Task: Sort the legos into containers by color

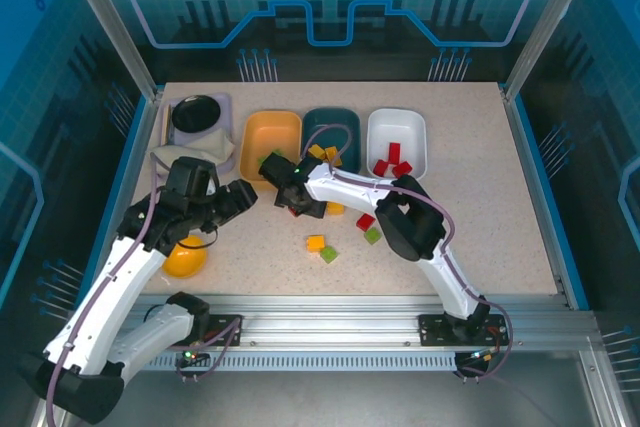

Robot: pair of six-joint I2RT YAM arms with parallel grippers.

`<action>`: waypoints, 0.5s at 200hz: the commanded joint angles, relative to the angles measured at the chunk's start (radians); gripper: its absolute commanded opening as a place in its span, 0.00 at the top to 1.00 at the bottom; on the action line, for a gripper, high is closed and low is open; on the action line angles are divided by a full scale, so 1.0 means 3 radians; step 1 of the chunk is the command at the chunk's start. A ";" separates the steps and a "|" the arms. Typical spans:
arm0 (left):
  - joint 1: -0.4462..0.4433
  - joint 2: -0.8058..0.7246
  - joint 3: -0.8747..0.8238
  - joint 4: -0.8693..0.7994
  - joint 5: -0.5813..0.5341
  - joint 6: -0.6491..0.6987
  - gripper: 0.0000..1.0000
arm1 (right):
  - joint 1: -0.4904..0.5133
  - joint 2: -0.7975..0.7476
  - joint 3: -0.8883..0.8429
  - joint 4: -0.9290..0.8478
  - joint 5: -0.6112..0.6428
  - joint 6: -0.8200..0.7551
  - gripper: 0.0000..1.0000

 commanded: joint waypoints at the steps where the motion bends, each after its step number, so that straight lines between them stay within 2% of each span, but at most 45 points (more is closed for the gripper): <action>1: -0.0019 -0.0083 -0.0009 -0.0133 0.0087 0.0072 0.22 | 0.0013 0.0115 0.0090 -0.0090 0.0099 0.0114 0.25; 64: -0.0019 -0.0145 -0.0073 -0.0128 0.0143 0.0077 0.24 | 0.0007 0.0035 -0.0152 0.0041 0.0014 0.0091 0.54; 100: -0.0019 -0.0171 -0.0129 -0.0093 0.0192 0.0053 0.24 | 0.0021 -0.0335 -0.0489 0.0168 -0.0044 -0.0038 0.66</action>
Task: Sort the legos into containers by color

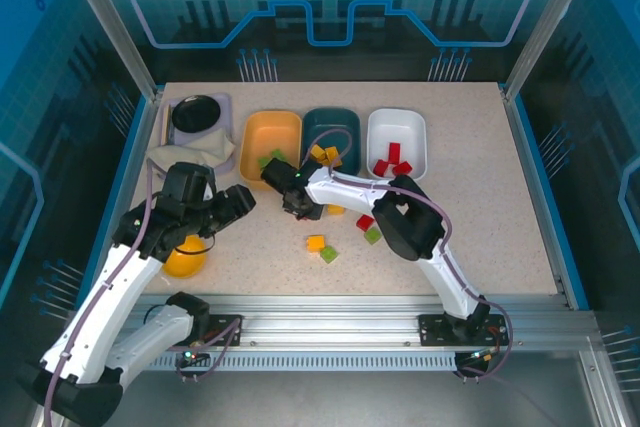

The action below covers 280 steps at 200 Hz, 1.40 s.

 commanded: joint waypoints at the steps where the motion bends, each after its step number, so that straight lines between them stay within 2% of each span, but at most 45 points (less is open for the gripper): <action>1: -0.0019 -0.0041 -0.0064 -0.0016 0.0126 0.0051 0.24 | 0.0023 -0.0304 -0.0260 0.0009 -0.0036 -0.0070 0.67; 35: -0.0037 0.0034 -0.0122 0.0245 0.0385 0.0015 0.25 | 0.0042 -0.0972 -0.0682 0.0038 0.0086 -0.0366 0.69; 61: -0.0183 0.0288 -0.0053 0.0565 0.0524 -0.0033 0.25 | -0.0077 -0.1490 -0.0918 -0.0060 0.0240 -0.0719 0.70; 84: -0.0409 0.0688 0.0134 0.0860 0.0562 -0.0072 0.26 | -0.0409 -0.1813 -0.1073 -0.0083 0.0240 -0.1183 0.70; 109: -0.0649 0.1239 0.0462 0.1076 0.0545 -0.0066 0.26 | -0.1008 -0.1971 -0.1201 0.0127 -0.0079 -0.1750 0.70; 140: -0.0793 0.1865 0.0909 0.1192 0.0520 -0.0116 0.27 | -0.1770 -0.1708 -0.1066 0.0480 -0.0870 -0.2385 0.68; 177: -0.0831 0.2364 0.1285 0.1205 0.0480 -0.0222 0.28 | -0.2246 -0.0773 -0.0231 0.0219 -0.1463 -0.2705 0.68; 197: -0.0851 0.2554 0.1426 0.1208 0.0478 -0.0247 0.28 | -0.2341 -0.0378 0.0185 0.0052 -0.1590 -0.2749 0.67; 218: -0.0891 0.2713 0.1536 0.1169 0.0461 -0.0270 0.29 | -0.2372 -0.0067 0.0552 -0.0222 -0.1513 -0.2727 0.64; 238: -0.0933 0.2838 0.1614 0.1118 0.0460 -0.0272 0.29 | -0.2412 0.0073 0.0649 -0.0320 -0.1485 -0.2661 0.62; 280: -0.1033 0.2973 0.1723 0.0963 0.0473 -0.0195 0.30 | -0.2405 -0.0030 0.0615 -0.0300 -0.1517 -0.2645 0.41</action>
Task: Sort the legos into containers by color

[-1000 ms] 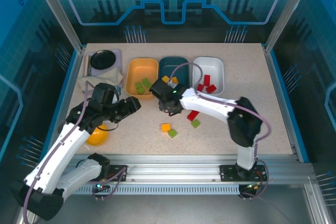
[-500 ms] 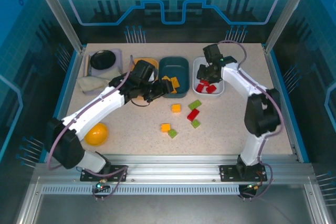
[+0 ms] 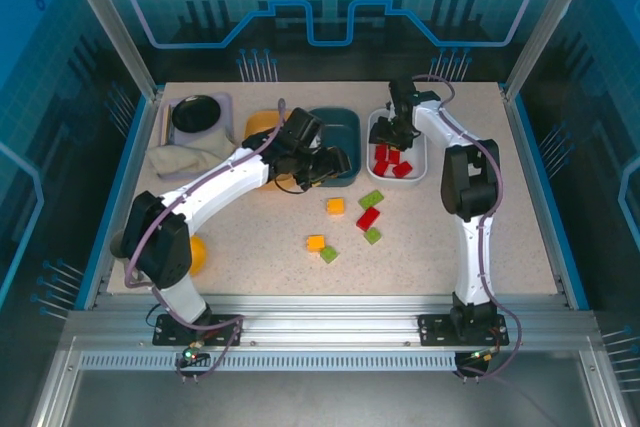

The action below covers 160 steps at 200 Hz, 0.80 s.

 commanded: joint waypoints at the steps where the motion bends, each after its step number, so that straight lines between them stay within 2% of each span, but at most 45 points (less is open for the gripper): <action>1: -0.0076 0.0070 0.0161 -0.0177 0.0023 0.0008 0.30 | -0.0035 -0.0085 0.0085 -0.0145 -0.0089 -0.0032 0.41; 21: -0.0142 0.0107 0.0191 -0.0303 0.0031 -0.0046 0.30 | 0.0003 -0.0280 0.0079 -0.0180 -0.0026 -0.0050 0.33; 52: -0.0285 0.0277 0.0272 -0.0608 0.0090 -0.0523 0.31 | 0.0081 -0.0907 -0.0195 -0.0188 0.0234 -0.0050 0.34; 100: -0.0620 0.0800 0.0635 -0.1033 0.0257 -0.1197 0.31 | 0.0413 -0.2437 -0.1569 -0.0075 0.0599 -0.0020 0.34; 134: -0.0810 0.1068 0.0795 -0.1035 0.0286 -0.1634 0.29 | 0.0618 -0.3553 -0.2417 -0.0129 0.0514 0.0065 0.33; 160: -0.0922 0.1292 0.1031 -0.1224 0.0193 -0.1810 0.25 | 0.0774 -0.4149 -0.2811 -0.0350 0.0408 0.0112 0.30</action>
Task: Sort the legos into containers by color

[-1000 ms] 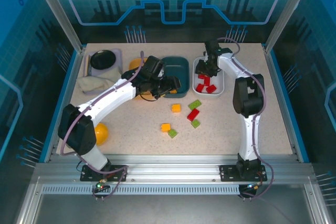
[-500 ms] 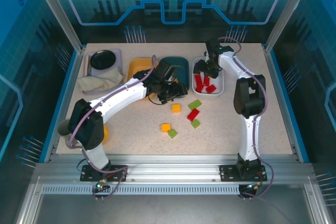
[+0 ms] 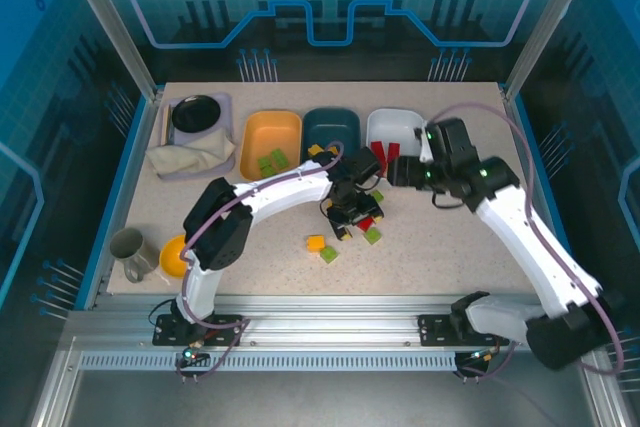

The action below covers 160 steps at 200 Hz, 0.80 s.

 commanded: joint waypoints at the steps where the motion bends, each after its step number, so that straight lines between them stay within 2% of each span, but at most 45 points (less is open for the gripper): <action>1: -0.0093 0.0170 0.0265 -0.0267 -0.0005 -0.0354 0.25 | 0.0137 -0.0369 -0.0310 -0.0270 -0.0059 0.0076 0.29; 46: -0.0205 0.0414 0.0406 -0.0265 -0.0110 -0.0589 0.27 | 0.0221 -0.0971 -0.0657 -0.0490 -0.0209 0.0222 0.28; 101: -0.0252 0.0749 0.0639 -0.0264 -0.0389 -0.0577 0.33 | 0.0221 -0.1093 -0.0717 -0.0481 -0.0317 0.0221 0.28; 160: -0.0281 0.0815 0.0561 -0.0209 -0.0515 -0.0486 0.56 | 0.0221 -0.1171 -0.0762 -0.0501 -0.0329 0.0261 0.28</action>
